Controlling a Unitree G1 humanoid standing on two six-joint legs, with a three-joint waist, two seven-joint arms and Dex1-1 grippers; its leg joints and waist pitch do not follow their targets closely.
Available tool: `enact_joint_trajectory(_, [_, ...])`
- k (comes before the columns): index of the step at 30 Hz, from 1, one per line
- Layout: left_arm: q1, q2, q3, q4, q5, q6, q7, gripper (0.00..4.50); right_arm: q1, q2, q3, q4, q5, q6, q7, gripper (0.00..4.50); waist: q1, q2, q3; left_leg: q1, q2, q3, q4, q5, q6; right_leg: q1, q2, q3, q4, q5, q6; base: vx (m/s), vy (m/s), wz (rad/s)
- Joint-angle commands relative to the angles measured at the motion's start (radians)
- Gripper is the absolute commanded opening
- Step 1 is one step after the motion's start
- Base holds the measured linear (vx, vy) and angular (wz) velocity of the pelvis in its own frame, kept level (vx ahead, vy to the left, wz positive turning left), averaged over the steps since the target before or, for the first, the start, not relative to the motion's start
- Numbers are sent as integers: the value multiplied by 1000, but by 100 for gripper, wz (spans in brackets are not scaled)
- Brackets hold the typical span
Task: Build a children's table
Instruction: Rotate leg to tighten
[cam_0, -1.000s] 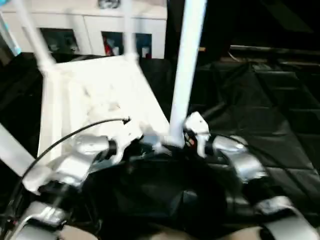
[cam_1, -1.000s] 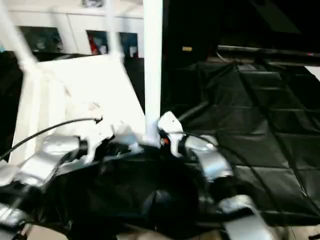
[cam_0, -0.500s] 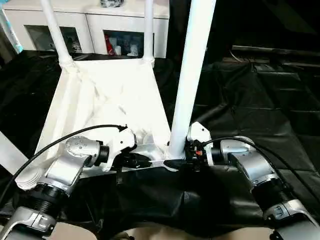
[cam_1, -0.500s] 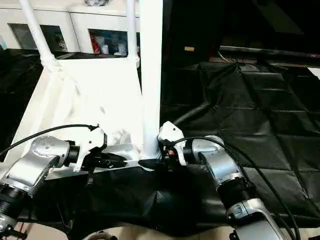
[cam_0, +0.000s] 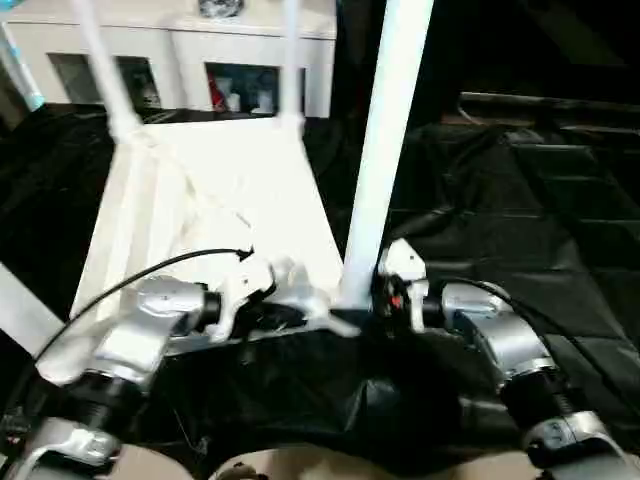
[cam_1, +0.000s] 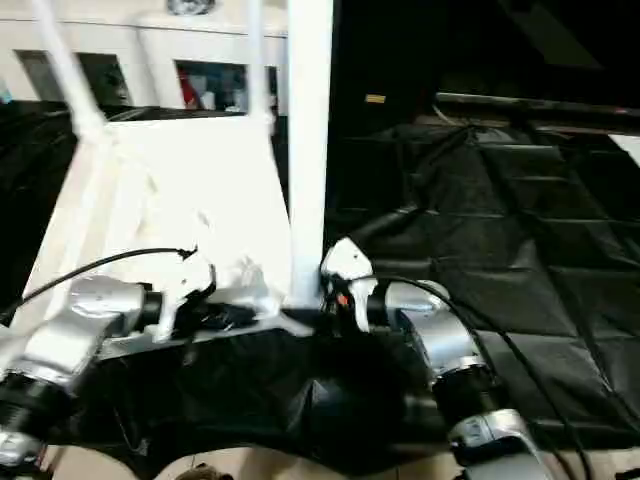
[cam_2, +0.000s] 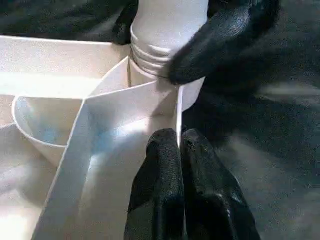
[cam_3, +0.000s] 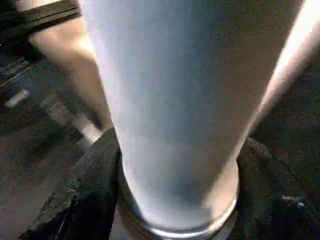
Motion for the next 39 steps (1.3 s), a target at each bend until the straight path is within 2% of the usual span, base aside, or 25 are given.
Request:
enact_joint_trajectory(1, [-50, -92, -32, 5, 3, 5, 98, 0, -12, 101, 27, 78, -5, 28, -138, 273, -4, -1, -50, 10, 62, -44, -80, -271, -29, 27, -109, 62, -108, -432, -139, 0, 0, 0])
enact_joint_trajectory(2, [-59, -109, -34, 13, 10, 8, 119, 0, -18, 124, 17, 94, -5, 32, -181, 273, -6, 4, -49, 14, 62, -45, -81, -286, -36, 21, -108, 63, -112, -443, -134, 0, 0, 0])
enact_joint_trajectory(3, [-67, -127, -38, 20, 20, 12, 141, 0, -21, 143, 21, 103, -20, 19, -217, 273, -5, 1, -51, 16, 61, -45, -79, -292, -36, 22, -108, 63, -113, -445, -131, 0, 0, 0])
enact_joint_trajectory(5, [-76, -151, -40, 28, 33, 17, 167, 0, -20, 164, 40, 106, -47, -12, -245, 273, -4, 3, -51, 16, 62, -44, -79, -295, -31, 20, -108, 65, -114, -423, -131, 0, 0, 0])
enact_joint_trajectory(7, [-79, -166, -39, 31, 38, 14, 180, 0, -15, 176, 53, 100, -54, -27, -238, 273, -2, 2, -53, 14, 61, -41, -78, -283, -23, 22, -107, 67, -111, -384, -136, 0, 0, 0])
enact_joint_trajectory(9, [-86, -186, -42, 44, 45, -11, 192, 0, -14, 192, 62, 99, -55, -75, -200, 273, 1, 4, -53, 13, 62, -40, -77, -274, -16, 22, -107, 68, -108, -357, -140, 0, 0, 0])
enact_joint_trajectory(11, [-82, -181, -49, 48, 48, -33, 178, 0, -18, 198, 42, 98, -21, -63, -156, 342, 1, 2, -55, 10, 61, -39, -77, -254, -4, 26, -104, 67, -104, -320, -147, 0, 0, 0])
enact_joint_trajectory(14, [-75, -169, -50, 46, 47, -40, 161, 0, -21, 192, 32, 92, 4, -48, -125, 353, 1, 3, -53, 9, 62, -39, -79, -260, 0, 26, -105, 67, -106, -332, -151, 0, 0, 0])
enact_joint_trajectory(16, [-58, -131, -58, 32, 50, -50, 113, 0, -22, 150, 59, 77, -10, -65, -64, 371, 1, 2, -53, 10, 63, -40, -80, -267, 0, 25, -106, 66, -108, -349, -148, 0, 0, 0])
enact_joint_trajectory(17, [-53, -119, -61, 28, 50, -58, 98, 0, -21, 135, 67, 72, -14, -71, -42, 391, 1, 3, -54, 10, 62, -40, -79, -267, 1, 26, -105, 66, -106, -345, -147, 0, 0, 0])
enact_joint_trajectory(19, [-44, -100, -59, 19, 44, -59, 65, 0, -21, 109, 76, 58, -10, -72, 12, 402, 2, 2, -56, 7, 64, -39, -79, -245, 8, 29, -105, 67, -101, -296, -155, 0, 0, 0])
enact_joint_trajectory(21, [-32, -70, -56, 11, 38, -71, 21, 0, -16, 67, 85, 30, 2, -71, 99, 402, 3, -1, -59, 5, 64, -38, -76, -221, 18, 33, -105, 66, -95, -246, -169, 0, 0, 0])
enact_joint_trajectory(23, [-24, -52, -54, 2, 30, -74, -7, 0, -13, 38, 91, 11, 10, -66, 153, 402, 4, 0, -62, 5, 64, -33, -72, -170, 40, 33, -102, 65, -86, -152, -194, 0, 0, 0])
enact_joint_trajectory(24, [-16, -31, -50, -8, 17, -80, -44, 0, -9, 5, 99, -9, 16, -61, 212, 402, 5, 0, -62, 4, 63, -32, -71, -162, 43, 34, -102, 65, -85, -138, -200, 0, 0, 0])
enact_joint_trajectory(25, [-10, -17, -47, -17, 8, -72, -69, 0, -7, -17, 103, -19, 18, -61, 245, 402, 10, -2, -65, 0, 63, -31, -67, -137, 56, 40, -101, 63, -78, -99, -206, 0, 0, 0])
enact_joint_trajectory(26, [-9, -15, -47, -18, 7, -71, -71, 0, -7, -19, 103, -20, 18, -61, 249, 402, 12, -1, -65, 1, 64, -30, -66, -129, 62, 37, -100, 62, -77, -84, -210, 0, 0, 0])
enact_joint_trajectory(28, [-2, 5, -45, -26, -3, -68, -106, 0, -6, -45, 103, -30, 20, -61, 294, 402, 15, 0, -62, 2, 66, -29, -67, -138, 65, 35, -101, 60, -78, -95, -221, 0, 0, 0])
enact_joint_trajectory(31, [13, 50, -51, -45, -19, -57, -178, 0, -6, -87, 101, -48, 34, -47, 371, 402, 22, 1, -61, 5, 70, -29, -70, -157, 56, 34, -101, 59, -80, -137, -215, 0, 0, 0])
enact_joint_trajectory(35, [29, 92, -63, -66, -25, -33, -235, 0, -8, -126, 107, -72, 53, -17, 433, 367, 26, 1, -57, 7, 70, -31, -74, -189, 34, 32, -102, 61, -85, -195, -205, 0, 0, 0])
enact_joint_trajectory(39, [35, 107, -61, -66, -26, -30, -252, 0, -10, -136, 112, -77, 52, -4, 461, 331, 28, 0, -59, 7, 69, -31, -73, -178, 29, 32, -103, 62, -85, -191, -202, 0, 0, 0])
